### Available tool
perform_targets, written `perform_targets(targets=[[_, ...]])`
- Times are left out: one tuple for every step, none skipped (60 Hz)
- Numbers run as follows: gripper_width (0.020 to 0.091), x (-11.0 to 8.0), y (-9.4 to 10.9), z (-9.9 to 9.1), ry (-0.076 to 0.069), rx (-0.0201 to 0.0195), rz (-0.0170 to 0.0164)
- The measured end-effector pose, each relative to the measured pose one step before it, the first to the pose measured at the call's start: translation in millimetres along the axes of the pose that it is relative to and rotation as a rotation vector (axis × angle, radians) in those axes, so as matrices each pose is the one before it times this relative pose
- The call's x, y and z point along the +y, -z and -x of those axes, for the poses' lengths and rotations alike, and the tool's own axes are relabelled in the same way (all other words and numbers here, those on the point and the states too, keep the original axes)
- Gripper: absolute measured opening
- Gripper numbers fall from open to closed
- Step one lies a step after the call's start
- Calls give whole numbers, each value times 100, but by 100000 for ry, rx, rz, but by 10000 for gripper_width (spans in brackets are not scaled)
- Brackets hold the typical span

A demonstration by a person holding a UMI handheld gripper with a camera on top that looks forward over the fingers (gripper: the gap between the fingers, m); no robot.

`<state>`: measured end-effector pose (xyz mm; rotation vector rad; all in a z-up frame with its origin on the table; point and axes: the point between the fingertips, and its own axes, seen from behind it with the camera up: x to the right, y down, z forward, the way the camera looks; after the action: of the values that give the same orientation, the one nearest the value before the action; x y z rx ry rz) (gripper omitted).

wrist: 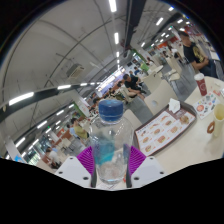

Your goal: Pour water

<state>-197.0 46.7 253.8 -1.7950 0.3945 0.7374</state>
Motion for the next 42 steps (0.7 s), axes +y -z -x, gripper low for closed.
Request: perform_targets(targets=[[386,-893,299,-504,-4442,-1016,-181],[387,-794,335,-213,-4481,-812,-96],[387,-763,-11,-653,-4354,-1215,-278],[388,-836,282,-508,-4345,-1043,-48],[387,-803,279,-482,-4295,-1046,93],[387,-791,225,-501,-4363,-1110,200],[388,-776,244,-490,-4595,-1068,179],[388,-850,285,-515,-4800,-829,-76],[388,-815,615,-133,-4617,-447,-398],[386,-861,312,-465,-4410,-771,-75],[388,-809,259,-454,-4282,-941,99],[388,-849,271,-476,-4359,-863,-161],[389,-685,-88,-651,-3958,-305,-686],[388,-834,238,-525,-4167,-354,-417],[388,-719,239,-494,-4068,-401,32],[387,-692,193,-494,-4119,-401,151],[388,-736,199,-464,-4177,-328,-173],[387,-760,232,-426,-4014,-217,-459],[385,-717,506,-230,-4000,-220,-205],[386,-591,-69,-547,-3943,-320,-191],[386,-615,172,-386,-4221,-562,-162],[387,-620,200,-326,-4183,-587,-303],[386,-616,154,-360,-3919,-503,-328],[386,-578,135,-337,-3726,-333,-277],[384,-534,136,-333,-3590,-292,-189],[386,-539,113,-308,-3495,-370,-221],[385,-468,524,-34,-3549,-32,-15],[385,-574,-174,-386,-3074,140,-110],[385,-526,77,-400,-3037,182,-286],[386,-464,33,-368,-2919,175,-57],[385,-347,40,-314,-2870,113,266],[386,-353,57,-315,-2654,252,232],[385,-353,75,-315,-2044,447,-84],[384,-280,48,-255,-1399,403,-60],[385,-90,185,-73,-1114,616,382],[385,-137,-106,-216,-831,401,514],[385,-105,-29,-196,-573,469,348],[384,-104,-21,-134,-136,475,283],[386,-16,20,-103,160,334,441],[386,-16,28,-37,211,199,391],[386,-17,33,24,206,173,342],[385,442,991,169,-5,298,541]])
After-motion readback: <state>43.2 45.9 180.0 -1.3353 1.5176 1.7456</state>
